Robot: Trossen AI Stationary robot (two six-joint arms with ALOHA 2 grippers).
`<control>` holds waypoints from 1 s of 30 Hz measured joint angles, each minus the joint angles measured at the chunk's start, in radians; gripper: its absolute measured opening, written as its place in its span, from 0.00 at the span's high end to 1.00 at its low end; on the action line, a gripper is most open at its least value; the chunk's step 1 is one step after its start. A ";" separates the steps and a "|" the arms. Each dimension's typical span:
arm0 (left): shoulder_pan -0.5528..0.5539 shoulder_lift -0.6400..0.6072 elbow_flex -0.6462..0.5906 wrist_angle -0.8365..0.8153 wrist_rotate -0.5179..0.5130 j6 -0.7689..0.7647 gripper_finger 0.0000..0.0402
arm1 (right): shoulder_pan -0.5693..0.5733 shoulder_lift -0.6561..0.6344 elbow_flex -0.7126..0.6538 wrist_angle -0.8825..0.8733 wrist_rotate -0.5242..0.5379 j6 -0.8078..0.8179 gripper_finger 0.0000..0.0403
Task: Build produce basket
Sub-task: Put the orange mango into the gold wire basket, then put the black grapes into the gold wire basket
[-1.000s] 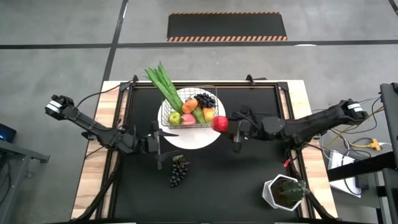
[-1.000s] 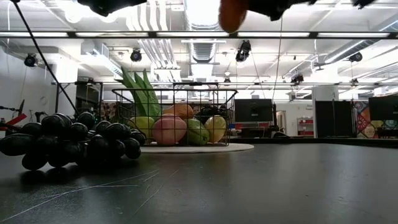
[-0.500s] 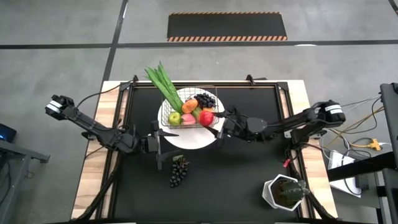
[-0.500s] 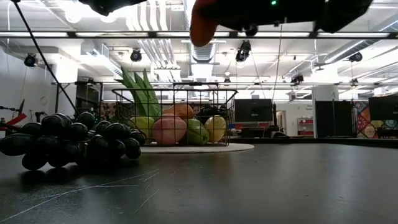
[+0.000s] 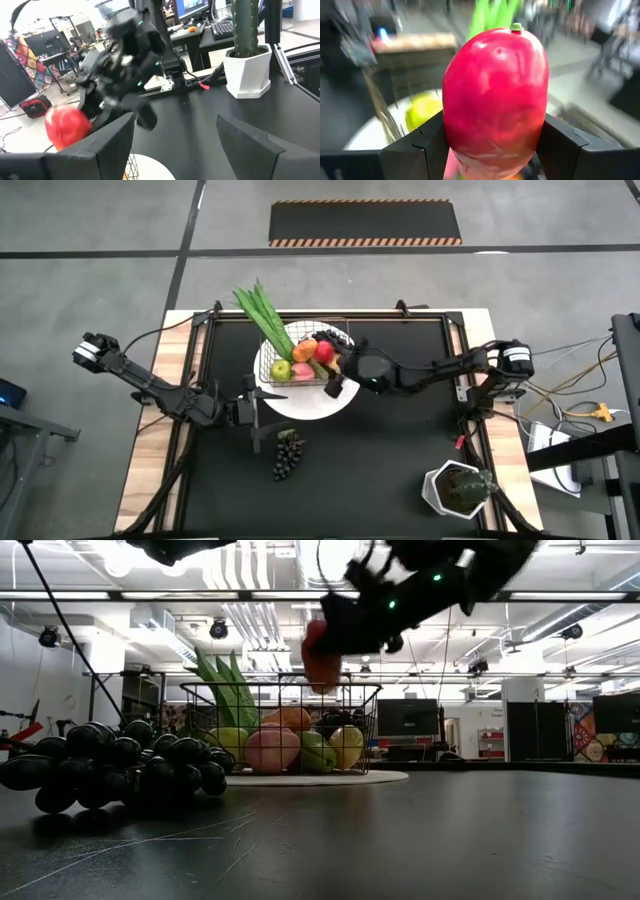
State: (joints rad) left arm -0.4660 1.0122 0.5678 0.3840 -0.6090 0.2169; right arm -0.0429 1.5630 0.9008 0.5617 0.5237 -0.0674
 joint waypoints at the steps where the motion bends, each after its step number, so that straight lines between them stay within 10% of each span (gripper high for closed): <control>1: 0.000 0.000 0.000 0.000 0.000 0.000 0.34 | -0.012 0.004 0.028 -0.094 -0.003 0.033 0.44; 9: 0.000 0.000 -0.001 0.000 0.000 0.000 0.34 | -0.045 0.050 0.252 -0.712 -0.026 0.172 0.41; 20: 0.000 0.000 -0.003 -0.002 -0.001 0.000 0.34 | -0.045 0.077 0.335 -0.829 -0.029 0.161 0.12; 30: 0.000 0.000 -0.004 -0.005 -0.001 -0.001 0.34 | -0.026 -0.022 0.339 -0.890 -0.029 0.135 0.09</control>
State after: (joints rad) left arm -0.4660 1.0119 0.5634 0.3793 -0.6098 0.2157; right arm -0.0691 1.5407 1.2396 -0.3287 0.4949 0.0673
